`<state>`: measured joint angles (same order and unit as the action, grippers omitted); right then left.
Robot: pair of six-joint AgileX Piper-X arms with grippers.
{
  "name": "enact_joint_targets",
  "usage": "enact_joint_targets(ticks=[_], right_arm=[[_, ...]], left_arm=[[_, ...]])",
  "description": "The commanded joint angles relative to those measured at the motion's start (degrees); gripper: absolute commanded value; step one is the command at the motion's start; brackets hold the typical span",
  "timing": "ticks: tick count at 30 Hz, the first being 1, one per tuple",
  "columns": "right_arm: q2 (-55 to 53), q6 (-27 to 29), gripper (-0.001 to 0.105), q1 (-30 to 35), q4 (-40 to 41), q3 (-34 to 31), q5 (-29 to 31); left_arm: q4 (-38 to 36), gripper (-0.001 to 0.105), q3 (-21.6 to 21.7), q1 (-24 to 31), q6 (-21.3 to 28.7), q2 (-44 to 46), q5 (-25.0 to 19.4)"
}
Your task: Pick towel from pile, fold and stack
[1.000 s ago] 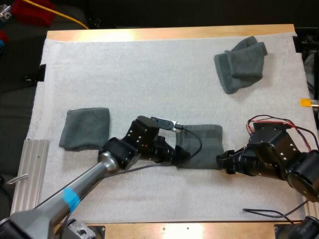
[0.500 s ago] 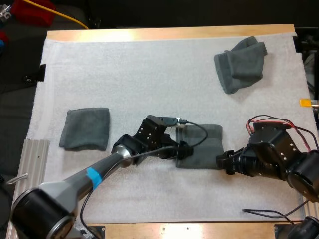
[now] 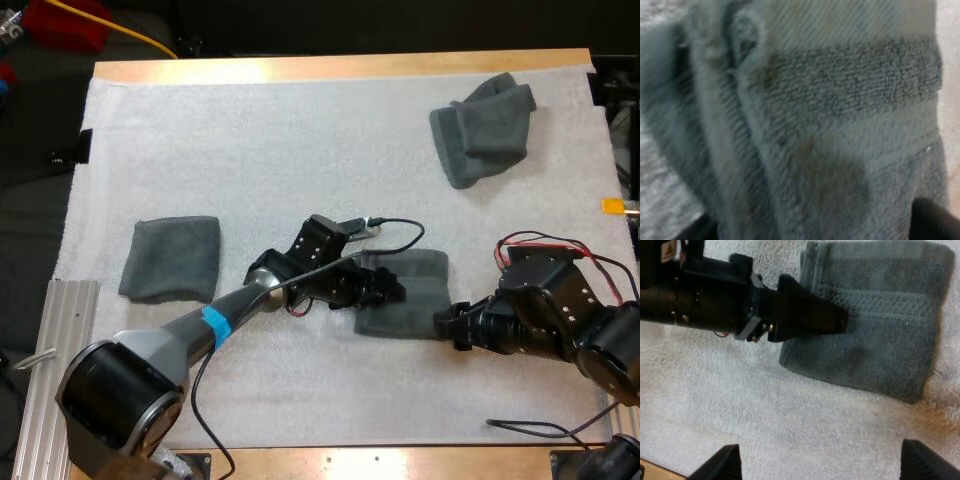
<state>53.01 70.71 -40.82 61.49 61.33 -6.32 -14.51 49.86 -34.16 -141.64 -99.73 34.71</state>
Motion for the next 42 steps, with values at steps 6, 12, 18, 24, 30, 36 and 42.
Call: enact_joint_targets(ticks=[6, 12, 18, 24, 30, 36, 42], right_arm=[[-0.31, 0.68, 0.063, -0.09, 0.24, 0.13, -0.42], [-0.31, 0.68, 0.063, -0.09, 0.20, 0.13, -0.42], [-0.31, 0.56, 0.063, -0.09, 0.20, 0.13, -0.42], [-0.31, 0.08, 0.063, -0.09, 0.20, 0.13, -0.42], [-0.31, 0.08, 0.063, -0.09, 0.10, 0.13, -0.42], [-0.31, 0.08, 0.063, -0.09, 0.10, 0.13, -0.42], [-0.31, 0.08, 0.063, -0.09, -0.41, 0.13, -0.42]], left_arm=[[-0.20, 0.070, 0.67, -0.31, -3.84, -0.95, 8.20], [-0.61, 0.066, 0.67, -0.31, -5.07, -0.95, 9.31], [-0.61, 0.044, 0.67, -0.31, -5.04, -0.95, 8.48], [-0.61, 0.017, 0.67, -0.31, -3.39, -0.95, 7.34], [0.30, 0.006, 0.67, -0.30, -1.71, -0.83, 9.46], [0.70, 0.006, 0.67, 1.95, 1.61, 2.09, 11.18], [0.70, 0.006, 0.67, 8.24, 3.09, 7.48, 14.49]])
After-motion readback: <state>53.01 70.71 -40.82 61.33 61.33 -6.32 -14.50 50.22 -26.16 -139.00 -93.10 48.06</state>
